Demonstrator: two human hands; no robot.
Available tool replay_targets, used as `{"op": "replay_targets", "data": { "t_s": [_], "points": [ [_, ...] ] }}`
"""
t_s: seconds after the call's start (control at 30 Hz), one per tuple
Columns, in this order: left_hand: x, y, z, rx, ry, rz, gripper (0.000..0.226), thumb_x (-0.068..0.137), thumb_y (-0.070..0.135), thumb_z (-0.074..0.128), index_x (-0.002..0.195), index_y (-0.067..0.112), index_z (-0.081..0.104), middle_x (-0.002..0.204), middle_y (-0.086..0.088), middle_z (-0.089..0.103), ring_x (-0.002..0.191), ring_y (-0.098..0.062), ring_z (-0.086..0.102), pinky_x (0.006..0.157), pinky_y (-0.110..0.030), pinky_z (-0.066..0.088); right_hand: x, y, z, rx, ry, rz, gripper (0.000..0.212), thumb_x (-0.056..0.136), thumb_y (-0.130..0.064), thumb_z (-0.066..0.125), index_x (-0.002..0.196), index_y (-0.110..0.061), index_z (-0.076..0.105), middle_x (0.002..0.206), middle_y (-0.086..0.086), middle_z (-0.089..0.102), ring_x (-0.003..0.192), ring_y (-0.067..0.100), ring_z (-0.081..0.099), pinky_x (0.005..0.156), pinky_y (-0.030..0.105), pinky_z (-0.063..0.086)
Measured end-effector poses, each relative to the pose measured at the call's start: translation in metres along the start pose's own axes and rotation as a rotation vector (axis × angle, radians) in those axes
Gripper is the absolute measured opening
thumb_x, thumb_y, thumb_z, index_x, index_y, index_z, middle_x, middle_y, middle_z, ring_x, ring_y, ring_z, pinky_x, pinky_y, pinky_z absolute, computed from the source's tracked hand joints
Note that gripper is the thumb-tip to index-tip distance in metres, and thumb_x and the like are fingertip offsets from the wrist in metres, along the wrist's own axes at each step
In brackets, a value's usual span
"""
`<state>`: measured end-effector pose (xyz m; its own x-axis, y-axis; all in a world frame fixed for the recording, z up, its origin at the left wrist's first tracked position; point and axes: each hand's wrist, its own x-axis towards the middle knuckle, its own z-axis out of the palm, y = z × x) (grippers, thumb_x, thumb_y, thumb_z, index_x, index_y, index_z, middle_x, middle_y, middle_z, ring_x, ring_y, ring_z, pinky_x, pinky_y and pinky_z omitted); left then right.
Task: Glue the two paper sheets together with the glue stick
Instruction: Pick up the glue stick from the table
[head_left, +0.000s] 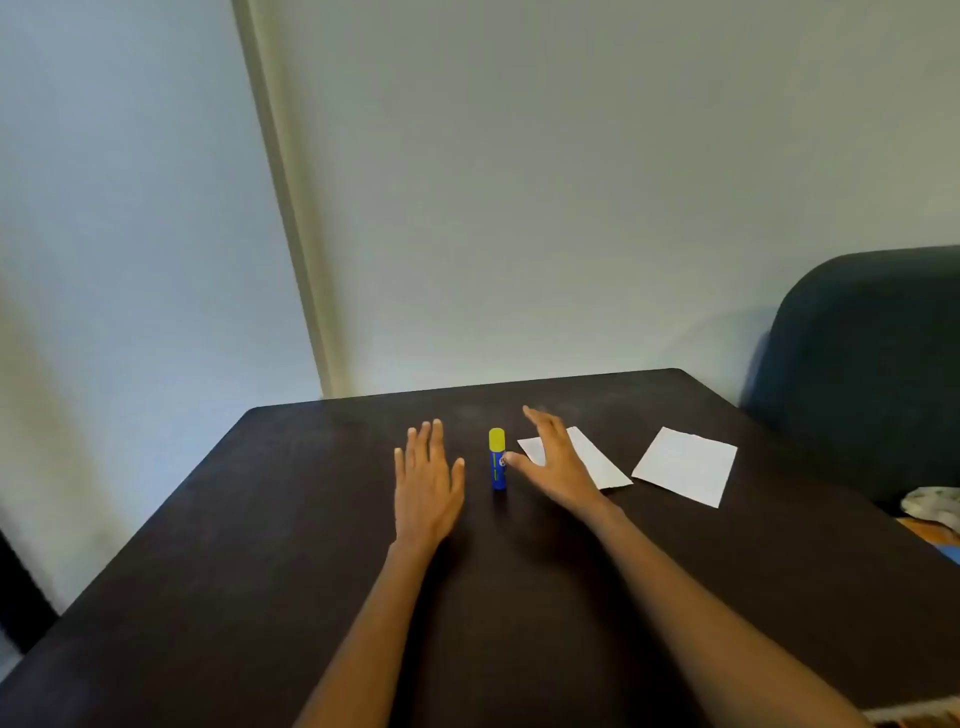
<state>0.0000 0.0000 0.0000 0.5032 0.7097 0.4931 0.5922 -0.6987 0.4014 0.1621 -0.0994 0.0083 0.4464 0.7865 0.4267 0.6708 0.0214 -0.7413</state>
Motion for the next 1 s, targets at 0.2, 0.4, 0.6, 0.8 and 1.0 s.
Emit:
{"op": "replay_targets", "data": {
  "t_s": [0.2,0.4,0.6,0.8,1.0],
  "points": [
    [-0.005,0.008,0.007,-0.309,-0.155,0.097,0.059,0.098,0.03,0.042,0.148,0.02,0.013,0.154,0.0,0.026,0.142,-0.016,0.024,0.113,-0.032,0.024,0.013,-0.02,0.027,0.102,0.035,0.009,0.04,0.086,-0.033,0.065,0.122,-0.022,0.055,0.117,-0.006,0.051,0.108,0.01,0.053,0.09,0.027,0.047],
    [0.007,0.011,0.019,-0.585,-0.063,0.059,0.043,0.089,0.022,0.06,0.123,0.033,0.038,0.103,0.007,0.062,0.084,-0.003,0.062,0.072,-0.02,0.052,0.029,-0.021,0.041,0.268,0.065,0.019,0.033,0.082,-0.023,0.071,0.114,-0.025,0.061,0.096,-0.012,0.063,0.093,0.003,0.061,0.081,0.017,0.051],
    [0.017,0.002,0.024,-0.703,0.088,-0.084,0.022,0.078,0.014,0.073,0.095,0.021,0.06,0.078,0.014,0.063,0.07,0.005,0.062,0.062,-0.008,0.049,0.029,-0.023,0.058,0.573,0.162,0.106,0.041,0.076,-0.026,0.076,0.11,-0.035,0.054,0.088,-0.011,0.071,0.085,0.001,0.066,0.073,0.017,0.055],
    [0.02,0.0,0.021,-0.878,-0.005,-0.078,0.018,0.084,0.011,0.065,0.1,0.019,0.066,0.087,0.002,0.071,0.081,-0.006,0.068,0.073,-0.019,0.054,0.03,-0.029,0.059,0.701,0.078,0.084,0.027,0.08,-0.026,0.072,0.103,-0.034,0.06,0.093,-0.007,0.072,0.091,0.007,0.068,0.071,0.019,0.054],
    [0.017,0.003,0.016,-1.223,-0.307,-0.11,0.017,0.093,0.016,0.053,0.098,0.015,0.069,0.085,-0.001,0.074,0.084,-0.013,0.069,0.075,-0.021,0.054,0.032,-0.023,0.044,0.888,-0.048,0.161,0.025,0.087,-0.031,0.06,0.111,-0.025,0.063,0.103,0.0,0.074,0.088,0.012,0.069,0.06,0.016,0.051]
  ]
}}
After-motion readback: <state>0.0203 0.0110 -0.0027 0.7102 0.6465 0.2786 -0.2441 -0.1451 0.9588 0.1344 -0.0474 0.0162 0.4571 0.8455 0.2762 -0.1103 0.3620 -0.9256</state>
